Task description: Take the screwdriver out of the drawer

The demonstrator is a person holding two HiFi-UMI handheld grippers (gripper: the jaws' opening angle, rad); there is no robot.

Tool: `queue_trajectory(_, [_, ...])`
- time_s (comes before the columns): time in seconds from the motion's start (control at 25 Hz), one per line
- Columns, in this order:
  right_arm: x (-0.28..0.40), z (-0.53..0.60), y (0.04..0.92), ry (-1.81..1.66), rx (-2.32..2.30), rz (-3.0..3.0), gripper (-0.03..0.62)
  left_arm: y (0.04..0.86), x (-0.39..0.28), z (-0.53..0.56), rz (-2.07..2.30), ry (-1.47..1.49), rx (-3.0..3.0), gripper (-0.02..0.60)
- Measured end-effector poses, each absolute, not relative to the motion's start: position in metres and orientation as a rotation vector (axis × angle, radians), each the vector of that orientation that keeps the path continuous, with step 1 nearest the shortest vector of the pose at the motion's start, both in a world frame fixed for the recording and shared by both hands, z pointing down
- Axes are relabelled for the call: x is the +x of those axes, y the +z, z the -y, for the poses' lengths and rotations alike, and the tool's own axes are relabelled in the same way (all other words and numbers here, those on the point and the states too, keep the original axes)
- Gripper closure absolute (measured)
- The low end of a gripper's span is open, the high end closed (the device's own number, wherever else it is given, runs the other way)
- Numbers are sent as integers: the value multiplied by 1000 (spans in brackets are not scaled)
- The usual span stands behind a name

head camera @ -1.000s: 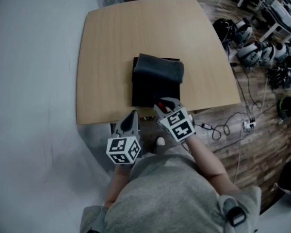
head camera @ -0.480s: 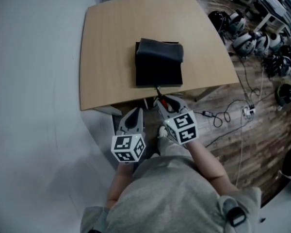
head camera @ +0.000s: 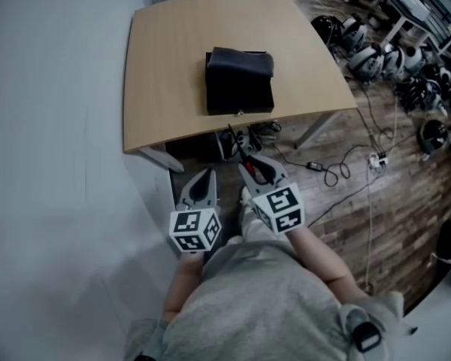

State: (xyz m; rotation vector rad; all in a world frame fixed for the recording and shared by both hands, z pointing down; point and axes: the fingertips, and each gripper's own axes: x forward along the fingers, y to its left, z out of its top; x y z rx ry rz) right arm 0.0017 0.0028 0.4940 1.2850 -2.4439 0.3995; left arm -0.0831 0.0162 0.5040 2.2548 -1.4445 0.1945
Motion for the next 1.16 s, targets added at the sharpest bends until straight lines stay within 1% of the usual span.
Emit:
queue_trajectory(0.44, [1,-69,491,390,1322,2449,510,504,-89,-81,1438,188,2267,581])
queue_trajectory(0.88, [8,-79,485,347,1351,2446,510,494,-87,-90,1451,159,2286,581])
queue_trajectory(1.16, [0,-76,477,357,1343,2498,510,495,-85,-87,1454,154,2285,581])
